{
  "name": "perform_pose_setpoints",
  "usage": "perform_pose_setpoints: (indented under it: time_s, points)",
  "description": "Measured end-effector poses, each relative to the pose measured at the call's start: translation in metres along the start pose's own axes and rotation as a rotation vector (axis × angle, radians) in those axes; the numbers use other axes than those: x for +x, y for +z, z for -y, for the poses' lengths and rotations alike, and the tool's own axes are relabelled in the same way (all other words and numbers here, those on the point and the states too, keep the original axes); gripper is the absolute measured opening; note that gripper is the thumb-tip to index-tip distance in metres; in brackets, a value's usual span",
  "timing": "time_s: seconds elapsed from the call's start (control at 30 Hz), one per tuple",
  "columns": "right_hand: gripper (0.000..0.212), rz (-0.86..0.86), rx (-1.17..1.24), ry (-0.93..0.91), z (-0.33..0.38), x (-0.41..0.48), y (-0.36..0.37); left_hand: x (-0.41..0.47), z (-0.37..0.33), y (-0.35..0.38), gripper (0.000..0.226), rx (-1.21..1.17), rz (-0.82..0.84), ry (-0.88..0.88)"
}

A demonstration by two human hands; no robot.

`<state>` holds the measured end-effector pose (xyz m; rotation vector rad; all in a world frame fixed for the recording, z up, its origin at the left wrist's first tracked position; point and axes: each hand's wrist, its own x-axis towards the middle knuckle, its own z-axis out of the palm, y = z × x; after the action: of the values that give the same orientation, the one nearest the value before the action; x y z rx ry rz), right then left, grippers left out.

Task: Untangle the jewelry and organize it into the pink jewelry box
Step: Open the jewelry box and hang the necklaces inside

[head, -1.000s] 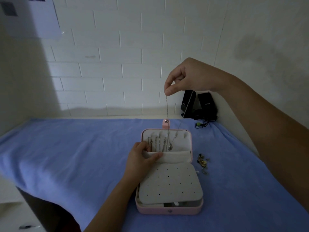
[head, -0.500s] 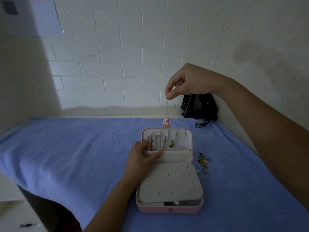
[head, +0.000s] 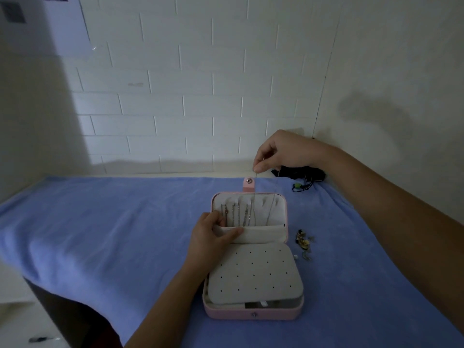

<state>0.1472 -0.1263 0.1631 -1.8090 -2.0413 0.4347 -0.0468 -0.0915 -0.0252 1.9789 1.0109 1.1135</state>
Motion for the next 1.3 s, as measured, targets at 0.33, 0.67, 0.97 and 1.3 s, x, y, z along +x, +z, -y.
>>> perform_pose_setpoints:
  time_s: [0.33,0.67,0.97,1.3]
  points:
    - [0.017,0.069,0.147,-0.002,-0.016,-0.004,0.015,0.0,0.0,0.001,0.034,0.007,0.004,0.002]
    - [0.007,-0.093,-0.173,-0.16,-0.03,-0.008,0.056,-0.001,0.001,0.001,0.035,-0.005,0.002,0.005]
    - [0.004,-0.335,-0.518,-0.48,-0.047,-0.009,0.078,-0.001,0.001,0.001,0.035,-0.007,-0.009,0.01]
    - [0.024,-0.422,-0.427,-0.517,-0.068,-0.008,0.084,0.0,0.0,0.001,0.034,-0.002,0.008,0.002]
